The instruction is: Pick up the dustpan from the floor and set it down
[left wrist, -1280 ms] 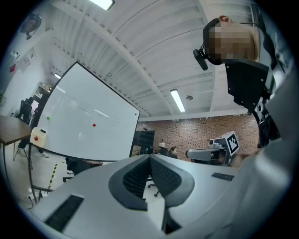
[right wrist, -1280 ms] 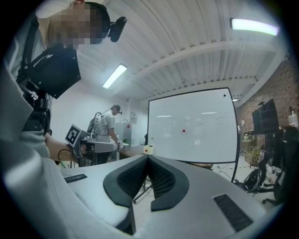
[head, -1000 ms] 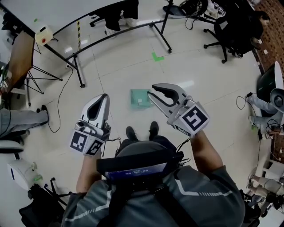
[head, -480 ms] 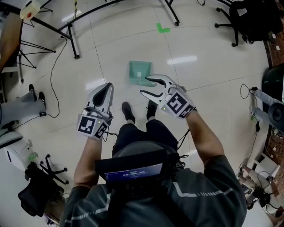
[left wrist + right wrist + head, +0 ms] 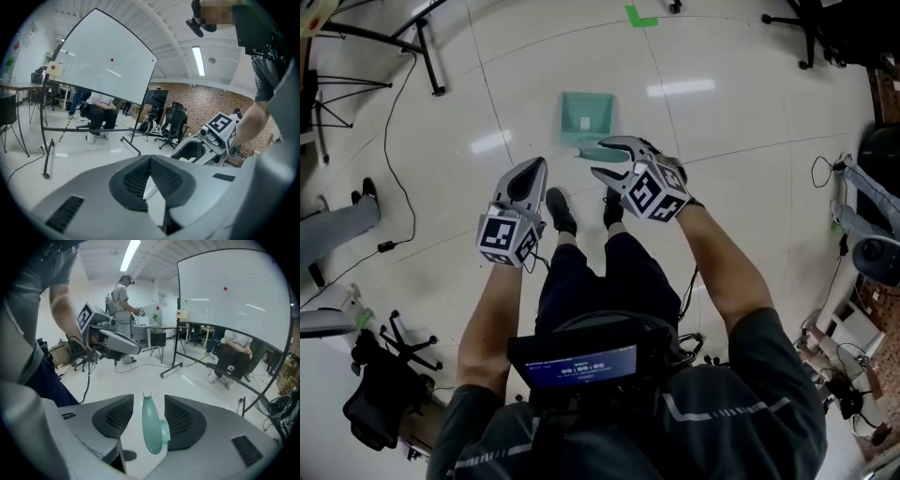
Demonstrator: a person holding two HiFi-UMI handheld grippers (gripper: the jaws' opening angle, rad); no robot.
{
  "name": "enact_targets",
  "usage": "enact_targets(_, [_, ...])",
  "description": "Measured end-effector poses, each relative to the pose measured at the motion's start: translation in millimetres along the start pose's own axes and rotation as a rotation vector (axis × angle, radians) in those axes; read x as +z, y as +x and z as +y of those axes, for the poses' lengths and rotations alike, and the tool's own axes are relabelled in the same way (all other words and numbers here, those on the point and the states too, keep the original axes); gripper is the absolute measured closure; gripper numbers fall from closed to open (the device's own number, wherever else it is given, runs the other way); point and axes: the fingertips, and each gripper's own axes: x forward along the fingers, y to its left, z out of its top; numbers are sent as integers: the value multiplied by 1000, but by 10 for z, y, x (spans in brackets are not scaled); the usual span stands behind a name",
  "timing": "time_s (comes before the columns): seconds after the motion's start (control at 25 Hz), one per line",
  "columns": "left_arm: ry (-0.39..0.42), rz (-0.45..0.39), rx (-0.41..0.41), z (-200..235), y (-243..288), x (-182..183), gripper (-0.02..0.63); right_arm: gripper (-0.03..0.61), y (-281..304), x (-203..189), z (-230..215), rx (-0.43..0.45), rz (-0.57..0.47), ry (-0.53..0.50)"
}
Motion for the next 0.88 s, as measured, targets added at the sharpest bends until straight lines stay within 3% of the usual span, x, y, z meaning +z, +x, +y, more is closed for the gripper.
enact_targets(0.16, [-9,46,-13,-36,212,-373,591,342,247,-381,32,20,45,-10])
enact_targets(0.36, [-23,69,-11,-106,191,-577,591,342,387,-496,137,36,34,16])
enact_targets(0.44, [-27,72,-7,-16,184,-628,591,396,520,-487,120,31,25,8])
enact_targets(0.56, [-27,65,-9,34,286,-626,591,411,591,-531,8,35,11,9])
enact_targets(0.72, [-20,47,-12,50,338,-448,591,417,555,-481,-123,49,-7,8])
enact_targets(0.88, [6,-19,-30,-113,114,206,591,417,104,52,-176,57,-78,13])
